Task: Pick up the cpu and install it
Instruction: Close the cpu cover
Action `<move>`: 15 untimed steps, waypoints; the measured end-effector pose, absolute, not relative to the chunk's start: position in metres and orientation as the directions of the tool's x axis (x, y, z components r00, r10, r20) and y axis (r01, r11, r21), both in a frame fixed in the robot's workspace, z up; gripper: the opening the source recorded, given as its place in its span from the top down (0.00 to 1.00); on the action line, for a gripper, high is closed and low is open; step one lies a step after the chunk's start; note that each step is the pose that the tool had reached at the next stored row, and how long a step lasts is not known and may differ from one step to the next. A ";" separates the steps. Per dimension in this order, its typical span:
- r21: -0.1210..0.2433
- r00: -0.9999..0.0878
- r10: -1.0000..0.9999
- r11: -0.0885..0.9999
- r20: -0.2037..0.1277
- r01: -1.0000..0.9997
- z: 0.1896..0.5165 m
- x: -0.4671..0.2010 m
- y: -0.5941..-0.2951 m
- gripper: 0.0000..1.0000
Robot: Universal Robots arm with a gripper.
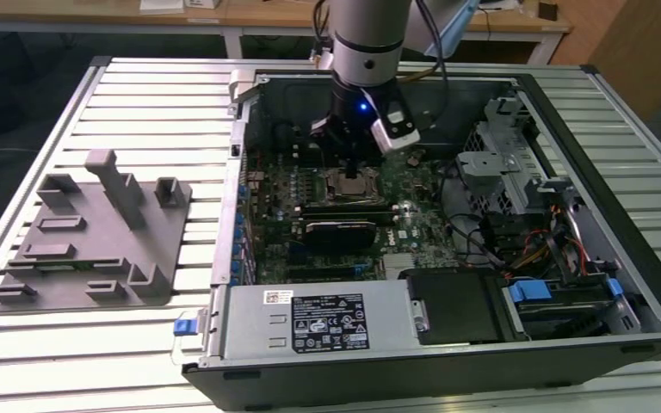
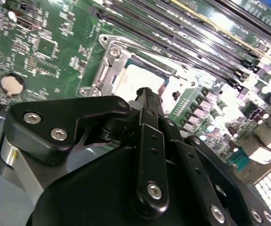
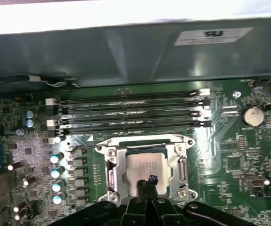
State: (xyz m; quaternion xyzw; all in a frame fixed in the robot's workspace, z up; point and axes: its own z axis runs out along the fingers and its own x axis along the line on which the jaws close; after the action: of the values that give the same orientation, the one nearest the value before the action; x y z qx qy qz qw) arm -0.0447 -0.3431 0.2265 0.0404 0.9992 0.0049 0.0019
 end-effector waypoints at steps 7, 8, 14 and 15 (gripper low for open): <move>0.010 -0.997 0.081 0.997 -0.004 0.081 0.222 -0.049 -0.343 0.89; 0.010 -0.997 0.081 0.997 -0.003 0.081 0.221 -0.051 -0.343 0.89; 0.010 -0.997 0.081 0.997 -0.004 0.081 0.217 -0.059 -0.343 0.89; 0.010 -0.997 0.081 0.997 -0.004 0.081 0.217 -0.060 -0.343 0.89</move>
State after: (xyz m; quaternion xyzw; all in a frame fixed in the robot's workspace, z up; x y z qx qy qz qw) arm -0.0597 -0.3431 0.2167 0.0404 0.9992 0.0048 0.0020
